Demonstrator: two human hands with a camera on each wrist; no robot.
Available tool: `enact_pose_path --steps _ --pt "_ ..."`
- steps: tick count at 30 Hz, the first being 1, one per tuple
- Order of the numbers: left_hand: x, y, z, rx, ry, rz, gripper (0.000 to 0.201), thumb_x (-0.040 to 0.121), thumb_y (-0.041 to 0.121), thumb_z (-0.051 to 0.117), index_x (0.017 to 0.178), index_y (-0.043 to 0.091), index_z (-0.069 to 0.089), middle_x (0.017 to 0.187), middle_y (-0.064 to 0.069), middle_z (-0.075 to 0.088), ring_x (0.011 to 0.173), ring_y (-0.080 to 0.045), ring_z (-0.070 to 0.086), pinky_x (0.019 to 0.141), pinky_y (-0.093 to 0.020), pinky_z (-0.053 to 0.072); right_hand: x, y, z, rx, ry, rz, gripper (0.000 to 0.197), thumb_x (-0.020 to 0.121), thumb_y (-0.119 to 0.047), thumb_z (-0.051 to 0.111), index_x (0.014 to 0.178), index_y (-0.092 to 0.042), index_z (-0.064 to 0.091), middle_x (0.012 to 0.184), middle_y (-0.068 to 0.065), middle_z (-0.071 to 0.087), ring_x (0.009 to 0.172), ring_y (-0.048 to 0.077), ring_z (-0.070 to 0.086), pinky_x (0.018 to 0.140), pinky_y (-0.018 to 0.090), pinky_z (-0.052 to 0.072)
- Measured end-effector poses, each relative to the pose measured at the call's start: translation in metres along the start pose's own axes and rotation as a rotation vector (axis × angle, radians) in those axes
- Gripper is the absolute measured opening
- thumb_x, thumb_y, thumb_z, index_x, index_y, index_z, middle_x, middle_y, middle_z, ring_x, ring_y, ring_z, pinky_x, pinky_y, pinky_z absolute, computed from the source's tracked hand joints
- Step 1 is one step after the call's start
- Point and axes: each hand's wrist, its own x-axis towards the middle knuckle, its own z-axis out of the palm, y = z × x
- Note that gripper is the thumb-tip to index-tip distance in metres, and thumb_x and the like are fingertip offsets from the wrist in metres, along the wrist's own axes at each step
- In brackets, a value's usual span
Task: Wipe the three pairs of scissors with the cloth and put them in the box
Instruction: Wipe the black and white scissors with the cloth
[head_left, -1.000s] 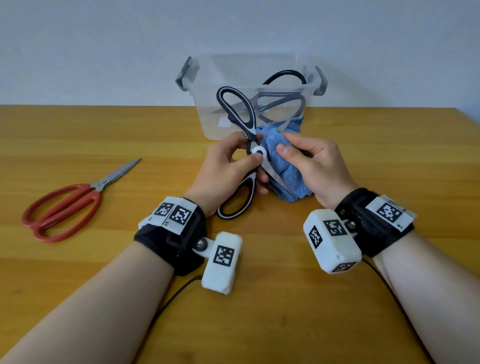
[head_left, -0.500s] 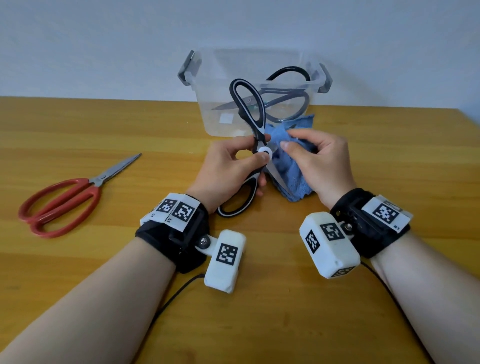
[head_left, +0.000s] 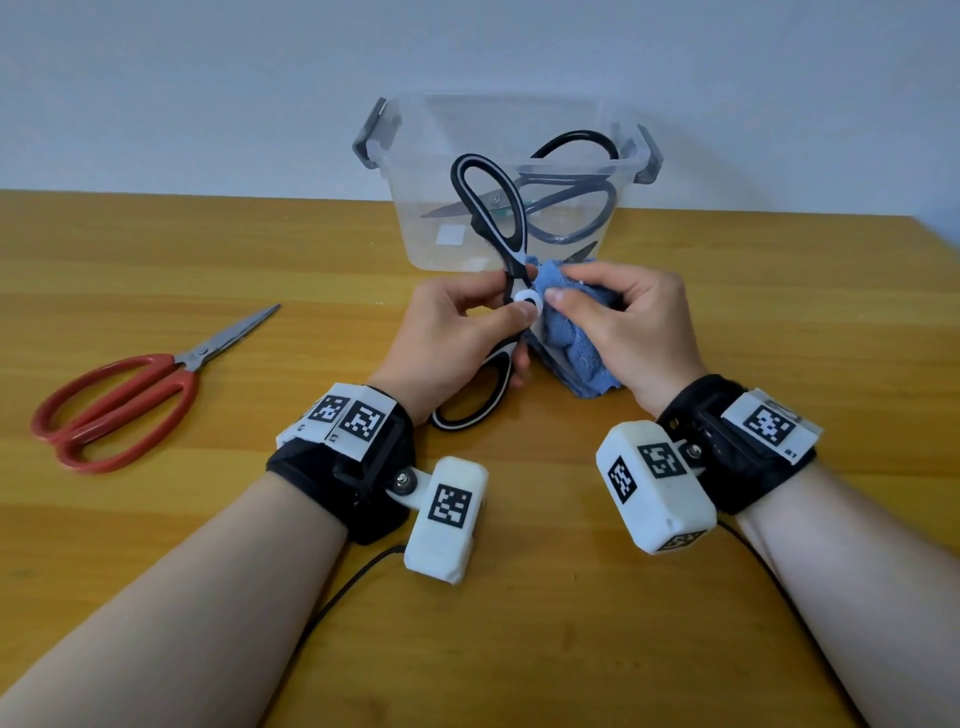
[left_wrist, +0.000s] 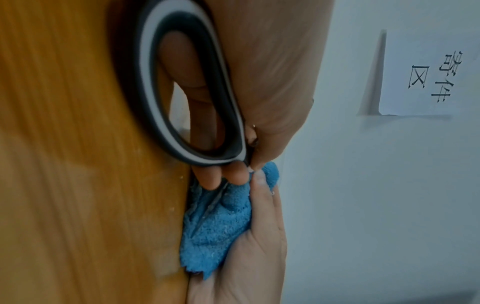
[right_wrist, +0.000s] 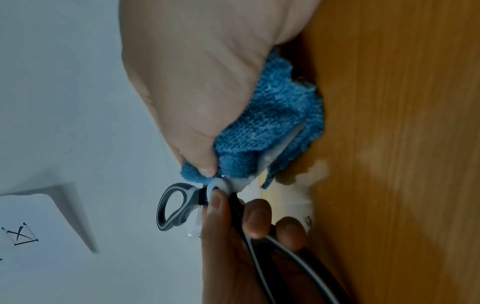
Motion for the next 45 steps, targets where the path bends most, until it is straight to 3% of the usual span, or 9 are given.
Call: enact_pose_path --steps 5,10,17,23,28,34,36,42,45 --pt "0.001 0.000 0.002 -0.018 0.010 -0.026 0.019 0.098 0.000 0.065 0.115 0.002 0.070 0.073 -0.006 0.055 0.055 -0.025 0.062 0.055 -0.039 0.058 0.002 0.000 -0.001 0.074 0.159 0.043 0.017 0.086 -0.017 0.080 0.098 -0.029 0.075 0.093 -0.015 0.074 0.089 -0.002 0.071 0.079 0.019 0.057" --pt "0.002 -0.003 -0.001 -0.020 -0.001 -0.026 0.020 0.098 0.001 0.064 0.102 -0.019 0.061 0.073 -0.020 0.055 0.056 -0.029 0.060 0.054 -0.039 0.059 -0.002 -0.002 0.003 0.033 -0.054 0.020 0.021 0.084 -0.014 0.082 0.093 -0.031 0.074 0.092 -0.014 0.074 0.087 0.000 0.071 0.077 0.019 0.056" --pt "0.001 0.000 0.001 -0.058 0.024 -0.043 0.020 0.097 -0.002 0.065 0.116 -0.001 0.069 0.080 -0.013 0.048 0.057 -0.028 0.058 0.055 -0.040 0.059 0.003 0.001 -0.002 0.061 0.197 0.032 0.020 0.086 -0.016 0.079 0.091 -0.034 0.072 0.090 -0.020 0.071 0.087 -0.005 0.069 0.078 0.016 0.054" --pt "0.002 -0.002 -0.002 -0.039 0.005 -0.038 0.026 0.098 0.002 0.065 0.113 -0.018 0.059 0.079 -0.025 0.054 0.057 -0.030 0.059 0.058 -0.046 0.060 -0.001 -0.003 0.002 0.000 -0.045 0.021 0.022 0.084 -0.017 0.081 0.098 -0.033 0.073 0.093 -0.022 0.071 0.090 -0.006 0.069 0.081 0.014 0.053" --pt "0.001 0.001 0.000 -0.099 0.035 -0.038 0.023 0.096 -0.003 0.064 0.119 -0.009 0.065 0.079 0.001 0.058 0.056 -0.028 0.057 0.055 -0.041 0.056 0.006 0.006 -0.004 -0.003 0.208 0.072 0.018 0.087 -0.018 0.079 0.103 -0.025 0.076 0.093 -0.025 0.067 0.091 -0.017 0.063 0.081 0.007 0.049" --pt "0.002 0.000 -0.001 -0.143 0.054 -0.038 0.028 0.095 -0.004 0.065 0.111 -0.024 0.054 0.092 0.017 0.067 0.055 -0.028 0.055 0.055 -0.041 0.054 0.011 0.011 -0.008 0.161 0.432 0.078 0.020 0.089 -0.021 0.075 0.109 -0.018 0.077 0.104 -0.002 0.076 0.088 0.011 0.074 0.069 0.032 0.062" --pt "0.001 0.001 0.000 -0.140 0.065 -0.034 0.029 0.095 -0.004 0.065 0.117 -0.022 0.055 0.084 0.016 0.064 0.055 -0.028 0.056 0.056 -0.042 0.055 0.010 0.008 -0.007 0.218 0.416 0.077 0.015 0.092 -0.013 0.071 0.103 -0.023 0.075 0.106 0.004 0.073 0.079 0.017 0.075 0.052 0.031 0.059" --pt "0.002 0.001 0.000 -0.127 0.102 -0.047 0.024 0.096 -0.002 0.065 0.119 -0.002 0.067 0.073 0.007 0.059 0.056 -0.027 0.057 0.058 -0.042 0.056 0.009 0.009 -0.005 0.253 0.280 0.017 0.033 0.085 0.003 0.060 0.088 -0.025 0.077 0.101 0.000 0.071 0.100 0.024 0.071 0.081 0.046 0.062" --pt "0.004 -0.001 0.000 -0.132 0.108 -0.039 0.027 0.096 0.000 0.065 0.124 0.000 0.066 0.072 -0.002 0.055 0.056 -0.028 0.057 0.058 -0.041 0.056 0.005 0.006 -0.004 0.097 0.155 -0.052 0.026 0.086 -0.001 0.060 0.089 -0.021 0.076 0.090 0.003 0.070 0.087 0.006 0.067 0.075 0.026 0.056"
